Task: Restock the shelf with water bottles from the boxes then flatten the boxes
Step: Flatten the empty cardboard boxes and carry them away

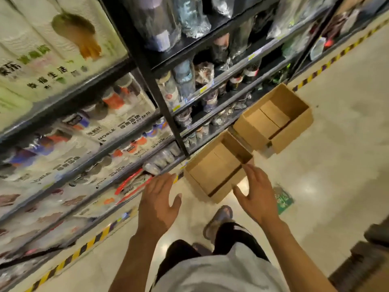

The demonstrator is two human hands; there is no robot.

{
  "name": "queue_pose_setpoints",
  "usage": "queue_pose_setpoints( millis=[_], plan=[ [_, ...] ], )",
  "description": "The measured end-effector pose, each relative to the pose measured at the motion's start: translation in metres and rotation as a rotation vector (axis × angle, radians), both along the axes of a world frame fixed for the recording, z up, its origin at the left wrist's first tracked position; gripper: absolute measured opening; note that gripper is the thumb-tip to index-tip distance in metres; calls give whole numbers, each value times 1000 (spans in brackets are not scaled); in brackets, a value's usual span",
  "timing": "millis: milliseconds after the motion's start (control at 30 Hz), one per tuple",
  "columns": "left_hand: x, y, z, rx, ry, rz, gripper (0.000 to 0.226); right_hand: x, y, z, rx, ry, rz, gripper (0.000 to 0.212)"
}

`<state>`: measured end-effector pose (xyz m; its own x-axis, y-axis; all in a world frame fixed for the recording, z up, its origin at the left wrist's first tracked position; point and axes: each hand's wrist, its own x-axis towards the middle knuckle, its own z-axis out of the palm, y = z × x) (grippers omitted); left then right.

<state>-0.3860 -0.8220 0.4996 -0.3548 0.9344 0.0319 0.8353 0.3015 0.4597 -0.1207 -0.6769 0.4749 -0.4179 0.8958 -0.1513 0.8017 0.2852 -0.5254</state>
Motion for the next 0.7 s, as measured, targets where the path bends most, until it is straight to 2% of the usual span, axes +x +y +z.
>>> queue_pose_setpoints(
  millis=[300,433,567,700],
  plan=[
    [-53,59,-8,5,-43,-262,53,-38,17,-17,10,-40,-178,69],
    [-82,110,-13,-134,-87,-359,60,-50,-11,-36,-43,-56,-321,68],
    [-100,163,-59,-205,-74,-510,59,-77,-36,-72,-166,-98,-520,70],
    [-114,210,-134,-372,-15,-713,65,-105,-49,-117,-263,-77,-706,75]
  ],
)
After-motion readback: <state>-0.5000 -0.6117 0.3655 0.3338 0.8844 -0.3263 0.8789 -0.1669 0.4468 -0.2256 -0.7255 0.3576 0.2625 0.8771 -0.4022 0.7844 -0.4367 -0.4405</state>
